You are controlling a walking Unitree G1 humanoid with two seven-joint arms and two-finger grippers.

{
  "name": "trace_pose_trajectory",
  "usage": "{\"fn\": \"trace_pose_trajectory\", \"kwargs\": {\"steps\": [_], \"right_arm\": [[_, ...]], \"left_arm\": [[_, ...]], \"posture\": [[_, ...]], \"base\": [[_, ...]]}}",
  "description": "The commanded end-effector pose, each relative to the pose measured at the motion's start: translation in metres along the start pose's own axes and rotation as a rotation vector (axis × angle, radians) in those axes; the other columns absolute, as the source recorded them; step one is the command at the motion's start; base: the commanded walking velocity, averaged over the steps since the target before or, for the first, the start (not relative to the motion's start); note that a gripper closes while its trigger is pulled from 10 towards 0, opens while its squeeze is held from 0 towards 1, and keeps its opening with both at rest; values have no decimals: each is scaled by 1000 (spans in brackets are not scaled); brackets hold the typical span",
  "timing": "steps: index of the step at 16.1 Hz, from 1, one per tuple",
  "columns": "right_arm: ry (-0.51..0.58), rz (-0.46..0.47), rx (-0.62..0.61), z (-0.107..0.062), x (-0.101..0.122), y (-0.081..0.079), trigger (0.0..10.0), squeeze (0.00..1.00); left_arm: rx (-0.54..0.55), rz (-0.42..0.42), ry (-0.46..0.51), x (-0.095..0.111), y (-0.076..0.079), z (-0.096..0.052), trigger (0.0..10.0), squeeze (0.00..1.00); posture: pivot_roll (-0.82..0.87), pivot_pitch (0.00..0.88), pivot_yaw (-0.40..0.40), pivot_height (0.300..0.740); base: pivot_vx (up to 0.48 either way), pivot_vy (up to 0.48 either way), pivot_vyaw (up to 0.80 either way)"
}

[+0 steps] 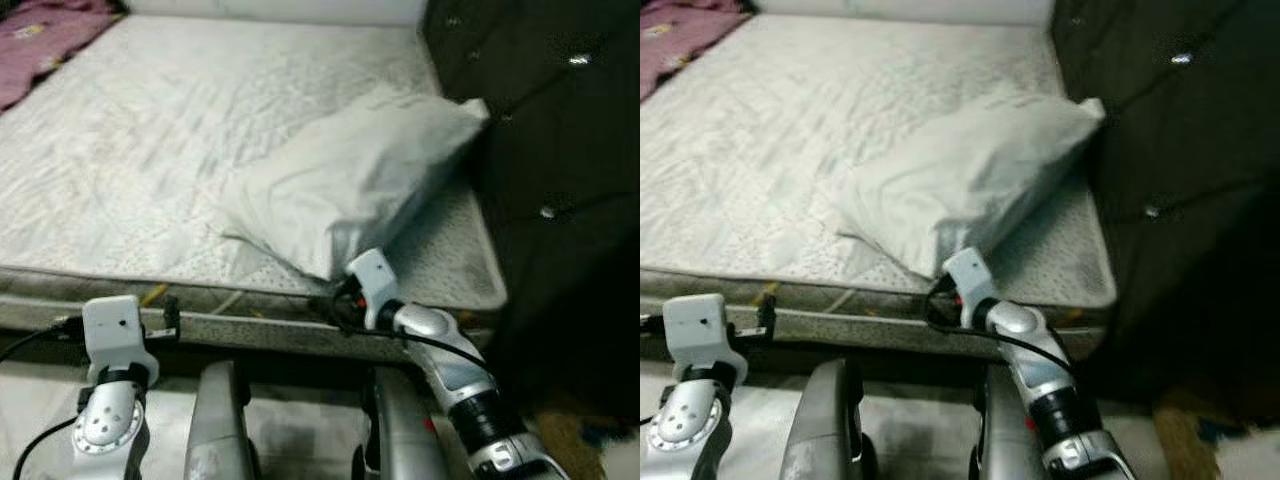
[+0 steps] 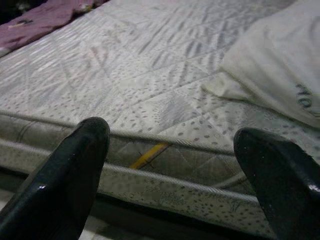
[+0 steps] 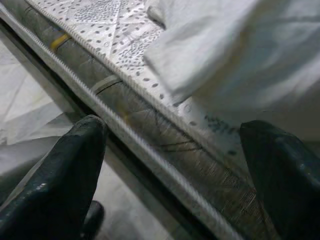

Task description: Clean up the room

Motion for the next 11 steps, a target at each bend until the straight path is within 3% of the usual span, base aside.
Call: {"fn": "trace_pose_trajectory", "kwargs": {"steps": [1, 8, 11], "right_arm": [[9, 25, 3, 5, 14, -1, 10000, 0], [37, 153, -99, 19, 36, 8, 10000, 0], [52, 141, -124, 32, 46, 3, 10000, 0]], "left_arm": [[19, 5, -1, 4, -5, 0, 10000, 0], [16, -5, -33, 1, -6, -6, 10000, 0], [9, -8, -37, 2, -6, -10, 10000, 0]], "posture": [[-22, 80, -13, 577], [5, 86, -17, 577], [30, 110, -23, 577]], "base": [[0, 0, 0], [0, 0, 0], [0, 0, 0]]}}
Point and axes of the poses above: a point about 5 cm out from each wrist's last joint towards the gripper, its own z axis pointing out of the wrist towards the gripper, its own x axis along the axis of the wrist's last joint, y = z × x, the point moved 4 cm from there along z, pointing out of the wrist towards the gripper, and after that the axes turned 11 degrees about z, right-handed, at the moved point
